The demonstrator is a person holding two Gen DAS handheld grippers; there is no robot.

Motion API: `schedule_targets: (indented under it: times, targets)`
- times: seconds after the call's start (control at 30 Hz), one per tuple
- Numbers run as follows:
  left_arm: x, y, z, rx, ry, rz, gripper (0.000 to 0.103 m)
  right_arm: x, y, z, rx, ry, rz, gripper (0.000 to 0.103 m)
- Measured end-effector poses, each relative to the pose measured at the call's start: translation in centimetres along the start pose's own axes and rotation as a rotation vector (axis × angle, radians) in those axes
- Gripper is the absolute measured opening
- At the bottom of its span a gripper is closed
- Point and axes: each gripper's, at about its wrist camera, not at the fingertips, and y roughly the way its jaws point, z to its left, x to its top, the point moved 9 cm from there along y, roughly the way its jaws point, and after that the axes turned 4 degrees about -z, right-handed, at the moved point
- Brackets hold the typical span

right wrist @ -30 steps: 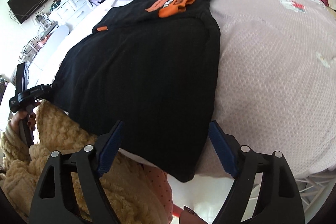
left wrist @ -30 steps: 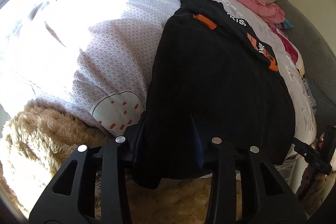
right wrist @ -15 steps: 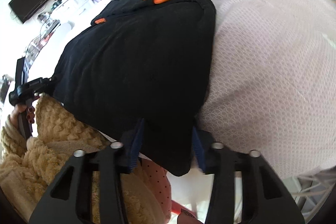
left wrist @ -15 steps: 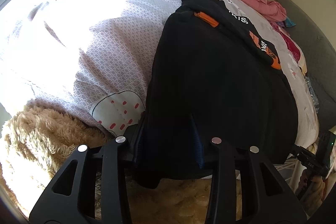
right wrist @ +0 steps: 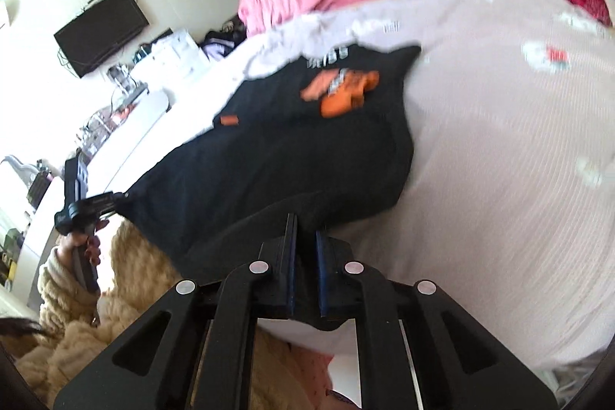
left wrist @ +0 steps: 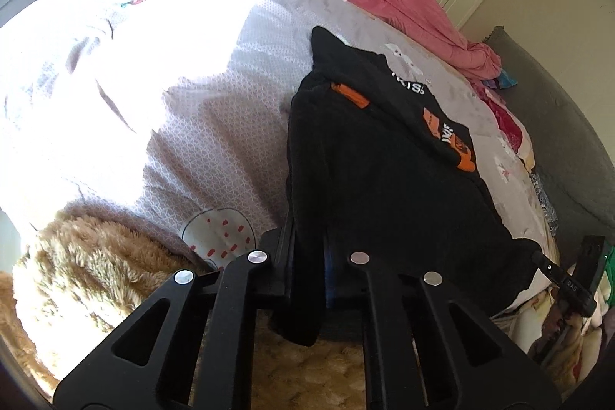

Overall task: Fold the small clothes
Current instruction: 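Lift the hem with both grippers and fold it toward the collar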

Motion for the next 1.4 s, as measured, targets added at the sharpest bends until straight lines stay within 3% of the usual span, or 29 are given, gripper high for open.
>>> schedule_targets:
  times: [0.53,0.77,0.9,1.0,1.2,1.3,1.37,1.4]
  targets:
    - [9.3,-1.3,-3.7,-0.066,-0.016,-0.139,0.004,8.9,-1.9,-1.2,-0.019,0.02,-0.236,0.007]
    - [12.3,-0.3,-5.0,-0.074,-0.004,-0.168,0.004,10.9,-2.4,-2.4,-0.041,0.041,-0.284,0.007]
    - [13.3,0.6,-5.2,-0.083,-0.009,-0.167,0.004,12.4,-2.4,-3.2,-0.06,0.053,-0.324,0.002]
    - [13.9,1.6,-5.3,-0.076,-0.005,-0.16,0.004,13.4,-2.6,-4.2,-0.111,0.039,-0.357,0.0]
    - [14.1,4.9,-5.4,-0.025,0.036,-0.129,0.005,12.4,-0.4,-5.5,-0.134,0.065,-0.262,0.0]
    - [13.6,6.1,-4.7,-0.017,0.027,-0.107,0.005,9.9,1.0,-4.7,-0.095,0.086,-0.167,0.015]
    - [13.3,6.4,-4.5,-0.013,0.036,-0.104,0.005,7.5,1.7,-3.8,-0.093,0.077,-0.1,0.033]
    - [13.1,6.3,-4.4,-0.011,0.041,-0.104,0.005,6.1,1.9,-3.2,-0.08,0.075,-0.07,0.033]
